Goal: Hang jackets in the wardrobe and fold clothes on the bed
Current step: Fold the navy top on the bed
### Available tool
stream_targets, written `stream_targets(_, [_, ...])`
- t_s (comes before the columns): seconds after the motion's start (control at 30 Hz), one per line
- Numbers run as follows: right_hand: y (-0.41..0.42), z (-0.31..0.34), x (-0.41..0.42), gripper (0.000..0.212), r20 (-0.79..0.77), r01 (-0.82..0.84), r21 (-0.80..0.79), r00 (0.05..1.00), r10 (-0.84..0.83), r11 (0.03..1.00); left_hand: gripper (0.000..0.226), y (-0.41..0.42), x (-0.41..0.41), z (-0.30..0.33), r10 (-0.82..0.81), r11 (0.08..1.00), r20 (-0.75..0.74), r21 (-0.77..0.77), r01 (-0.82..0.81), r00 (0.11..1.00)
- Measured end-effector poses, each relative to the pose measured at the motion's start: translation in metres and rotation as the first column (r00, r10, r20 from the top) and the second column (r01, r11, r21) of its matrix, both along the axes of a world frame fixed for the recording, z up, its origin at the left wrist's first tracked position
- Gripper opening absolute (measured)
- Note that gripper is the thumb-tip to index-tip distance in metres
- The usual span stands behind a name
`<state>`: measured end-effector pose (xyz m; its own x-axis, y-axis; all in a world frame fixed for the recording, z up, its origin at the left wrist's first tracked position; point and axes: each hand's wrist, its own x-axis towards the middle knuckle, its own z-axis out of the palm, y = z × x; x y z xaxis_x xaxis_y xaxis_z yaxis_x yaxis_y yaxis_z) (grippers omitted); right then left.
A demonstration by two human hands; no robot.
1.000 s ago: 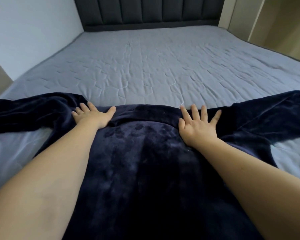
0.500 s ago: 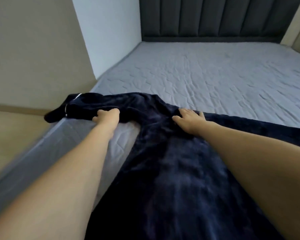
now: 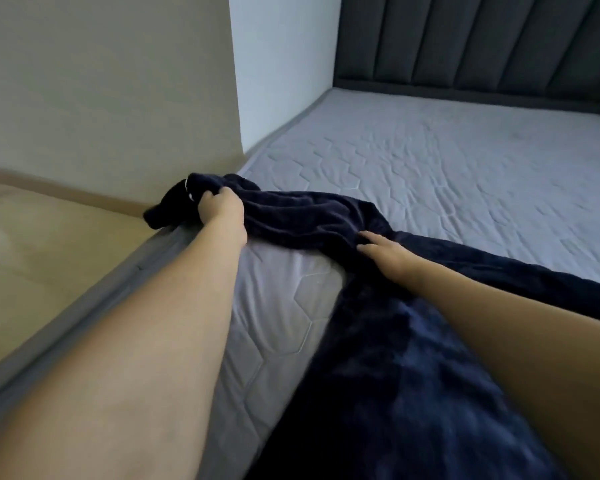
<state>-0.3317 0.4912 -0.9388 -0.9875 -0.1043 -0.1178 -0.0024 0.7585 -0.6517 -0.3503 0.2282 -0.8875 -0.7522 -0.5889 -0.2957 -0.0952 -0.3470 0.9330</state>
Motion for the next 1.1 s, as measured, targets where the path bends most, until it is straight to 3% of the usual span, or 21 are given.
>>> stream_targets(0.03, [0.007, 0.010, 0.008, 0.043, 0.015, 0.100, -0.267, 0.995, -0.099, 0.959, 0.042, 0.010, 0.001, 0.005, 0.010, 0.981, -0.046, -0.193, -0.018, 0.999])
stream_targets(0.1, [0.031, 0.029, 0.031, 0.030, 0.138, 0.312, -0.616, 0.947, -0.291, 0.723, 0.031, 0.042, 0.009, 0.016, -0.096, 0.857, -0.141, -0.515, 0.009, 0.985])
stream_targets(0.17, [0.068, 0.048, 0.056, 0.030, 0.261, 0.459, -0.736, 0.871, -0.416, 0.498, 0.020, 0.084, 0.022, 0.027, -0.291, 0.636, -0.131, -0.766, 0.090, 0.948])
stream_targets(0.23, [0.115, 0.065, 0.083, 0.038, 0.342, 0.538, -0.784, 0.791, -0.508, 0.311, 0.021, 0.132, 0.042, 0.035, -0.450, 0.317, -0.058, -0.943, 0.098, 0.891])
stream_targets(0.3, [0.167, 0.077, 0.115, 0.052, 0.441, 0.573, -0.812, 0.725, -0.529, 0.108, 0.025, 0.188, 0.072, 0.031, -0.597, 0.050, -0.060, -0.998, -0.037, 0.800])
stream_targets(0.37, [0.213, 0.082, 0.149, 0.072, 0.529, 0.577, -0.814, 0.685, -0.501, -0.069, 0.043, 0.241, 0.110, 0.014, -0.731, -0.209, 0.115, -0.976, -0.060, 0.673])
stream_targets(0.43, [0.247, 0.080, 0.180, 0.093, 0.593, 0.607, -0.781, 0.647, -0.480, -0.146, 0.064, 0.279, 0.141, -0.009, -0.708, -0.532, 0.471, -0.846, 0.041, 0.526])
stream_targets(0.5, [0.269, 0.075, 0.202, 0.105, 0.637, 0.672, -0.728, 0.589, -0.497, -0.137, 0.074, 0.299, 0.154, -0.028, -0.624, -0.684, 0.648, -0.723, 0.095, 0.436])
stream_targets(0.6, [0.282, 0.073, 0.211, 0.085, 0.645, 0.751, -0.660, 0.558, -0.522, -0.013, 0.077, 0.302, 0.147, -0.030, -0.621, -0.672, 0.605, -0.738, 0.060, 0.499])
stream_targets(0.7, [0.276, 0.072, 0.201, 0.033, 0.576, 0.800, -0.498, 0.593, -0.562, 0.334, 0.088, 0.293, 0.127, -0.027, -0.465, -0.705, 0.607, -0.694, 0.145, 0.645])
stream_targets(0.77, [0.273, 0.068, 0.190, 0.004, 0.408, 0.785, -0.368, 0.617, -0.672, 0.498, 0.092, 0.284, 0.117, -0.030, -0.341, -0.688, 0.636, -0.671, 0.277, 0.693])
stream_targets(0.83, [0.282, 0.069, 0.184, 0.020, 0.195, 0.769, -0.323, 0.624, -0.757, 0.551, 0.088, 0.273, 0.106, -0.033, -0.267, -0.640, 0.645, -0.674, 0.368, 0.716])
stream_targets(0.9, [0.298, 0.078, 0.186, 0.014, 0.116, 0.789, -0.345, 0.573, -0.811, 0.508, 0.079, 0.257, 0.096, -0.036, -0.210, -0.601, 0.613, -0.695, 0.395, 0.761])
stream_targets(0.93, [0.308, 0.080, 0.187, 0.022, 0.071, 0.803, -0.307, 0.554, -0.830, 0.510, 0.075, 0.251, 0.093, -0.039, -0.175, -0.593, 0.595, -0.700, 0.398, 0.785])
stream_targets(1.0, [0.321, 0.080, 0.189, 0.027, 0.022, 0.817, -0.058, 0.575, -0.818, 0.574, 0.072, 0.245, 0.098, -0.047, -0.095, -0.598, 0.601, -0.672, 0.437, 0.794])
stream_targets(1.07, [0.322, 0.068, 0.189, 0.018, -0.041, 0.783, 0.154, 0.614, -0.788, 0.602, 0.085, 0.248, 0.105, -0.048, 0.024, -0.565, 0.712, -0.569, 0.597, 0.702])
stream_targets(1.1, [0.322, 0.060, 0.188, 0.018, -0.064, 0.770, 0.187, 0.629, -0.775, 0.610, 0.093, 0.252, 0.107, -0.043, 0.087, -0.522, 0.781, -0.493, 0.696, 0.618])
